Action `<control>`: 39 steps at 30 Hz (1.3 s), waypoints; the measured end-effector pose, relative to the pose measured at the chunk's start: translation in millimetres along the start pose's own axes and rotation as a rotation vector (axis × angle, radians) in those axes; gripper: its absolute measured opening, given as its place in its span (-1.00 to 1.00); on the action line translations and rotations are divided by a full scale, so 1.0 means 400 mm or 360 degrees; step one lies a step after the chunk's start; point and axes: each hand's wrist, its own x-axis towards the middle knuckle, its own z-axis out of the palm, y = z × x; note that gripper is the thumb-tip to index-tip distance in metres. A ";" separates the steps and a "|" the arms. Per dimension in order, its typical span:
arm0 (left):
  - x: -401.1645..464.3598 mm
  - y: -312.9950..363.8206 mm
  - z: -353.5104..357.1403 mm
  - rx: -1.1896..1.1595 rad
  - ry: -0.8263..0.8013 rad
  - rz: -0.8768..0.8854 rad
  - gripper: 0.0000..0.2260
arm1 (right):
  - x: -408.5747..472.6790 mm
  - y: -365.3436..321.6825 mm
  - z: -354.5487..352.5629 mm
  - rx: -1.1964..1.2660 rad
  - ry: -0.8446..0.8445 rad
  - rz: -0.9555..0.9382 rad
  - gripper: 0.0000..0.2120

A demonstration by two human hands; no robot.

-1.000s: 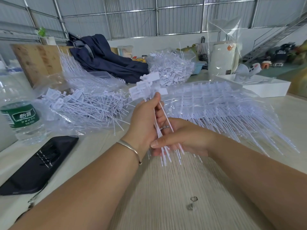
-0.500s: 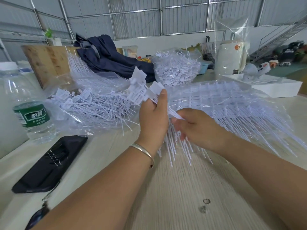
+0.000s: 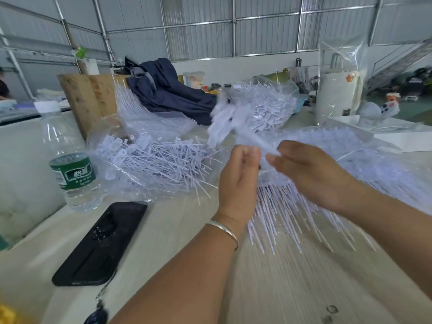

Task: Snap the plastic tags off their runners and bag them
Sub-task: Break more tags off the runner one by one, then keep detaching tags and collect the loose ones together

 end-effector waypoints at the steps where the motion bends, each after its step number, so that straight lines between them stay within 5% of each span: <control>1: -0.004 -0.009 0.001 0.0072 -0.0070 0.0040 -0.54 | 0.018 -0.005 -0.015 0.0151 0.0057 0.0039 -0.61; 5: -0.002 -0.031 0.012 -0.0007 -0.0037 -0.0191 -0.56 | 0.096 -0.037 -0.028 0.0219 -0.0015 -0.0026 -0.59; 15: 0.011 -0.031 -0.014 -0.0113 0.0043 -0.0514 -0.60 | 0.388 -0.181 0.209 0.0166 -0.0666 0.0121 -0.66; 20: 0.017 -0.025 -0.026 -0.0072 0.0018 -0.0542 -0.62 | 0.406 -0.155 0.204 0.0144 -0.0354 -0.0019 -0.54; 23: 0.021 -0.033 -0.021 0.0020 0.0005 -0.0580 -0.70 | 0.352 -0.088 0.140 0.0204 -0.0198 -0.0052 -0.67; 28: 0.022 -0.037 -0.027 0.0610 0.0006 -0.0425 -0.84 | 0.233 0.045 0.007 0.0298 0.0032 0.0070 -0.91; 33: 0.012 -0.021 -0.031 0.1038 -0.0087 -0.0162 -0.77 | 0.111 0.111 -0.070 0.0292 0.0045 0.0011 -0.80; 39: 0.009 -0.043 -0.014 0.1347 -0.0320 -0.0111 -0.71 | -0.007 0.228 -0.016 -0.0847 0.0134 -0.0248 -0.78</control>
